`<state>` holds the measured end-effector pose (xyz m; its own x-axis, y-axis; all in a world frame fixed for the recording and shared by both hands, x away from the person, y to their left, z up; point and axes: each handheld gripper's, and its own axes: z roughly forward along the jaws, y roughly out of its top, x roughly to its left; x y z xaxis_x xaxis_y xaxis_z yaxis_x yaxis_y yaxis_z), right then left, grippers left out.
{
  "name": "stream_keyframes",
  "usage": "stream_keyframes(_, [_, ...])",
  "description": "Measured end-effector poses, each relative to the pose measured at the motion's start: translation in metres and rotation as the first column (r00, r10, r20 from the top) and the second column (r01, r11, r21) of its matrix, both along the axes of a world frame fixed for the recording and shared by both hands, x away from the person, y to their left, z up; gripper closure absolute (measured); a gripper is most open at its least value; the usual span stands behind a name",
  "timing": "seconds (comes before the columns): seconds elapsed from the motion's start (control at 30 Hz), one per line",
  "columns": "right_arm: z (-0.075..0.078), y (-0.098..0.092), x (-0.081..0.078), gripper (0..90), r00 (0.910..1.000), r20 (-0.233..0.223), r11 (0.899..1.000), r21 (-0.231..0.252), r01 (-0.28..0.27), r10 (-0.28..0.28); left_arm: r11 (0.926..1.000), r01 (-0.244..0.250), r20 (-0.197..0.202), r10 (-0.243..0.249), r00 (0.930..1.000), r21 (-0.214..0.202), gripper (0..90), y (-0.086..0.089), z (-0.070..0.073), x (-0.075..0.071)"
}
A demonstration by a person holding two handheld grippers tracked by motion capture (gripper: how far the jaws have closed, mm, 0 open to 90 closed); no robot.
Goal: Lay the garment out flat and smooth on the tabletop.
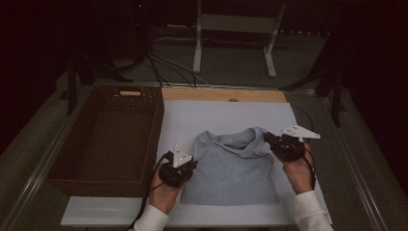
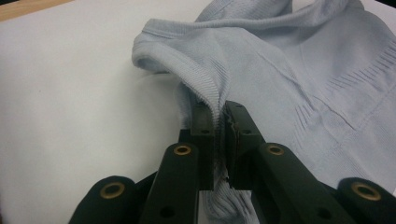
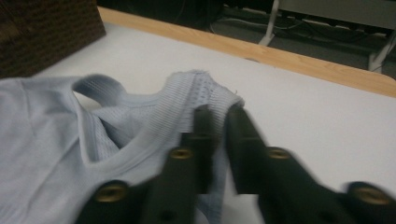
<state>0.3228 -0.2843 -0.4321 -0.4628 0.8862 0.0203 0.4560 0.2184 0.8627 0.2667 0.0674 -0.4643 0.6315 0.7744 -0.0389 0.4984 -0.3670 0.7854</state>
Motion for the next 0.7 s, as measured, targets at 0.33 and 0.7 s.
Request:
stream_keyframes(0.33, [0.010,-0.001,-0.020,40.9,0.9972,0.027,0.997,0.038,-0.070,0.069,1.0000,0.000,0.001,0.000,1.0000,-0.003,83.7,0.000,0.001,0.000])
stream_keyframes(0.7, [-0.005,0.007,-0.044,42.7,0.9850,0.012,0.985,-0.032,-0.172,0.172,1.0000,-0.001,0.001,0.001,1.0000,-0.006,83.7,0.000,0.001,0.000])
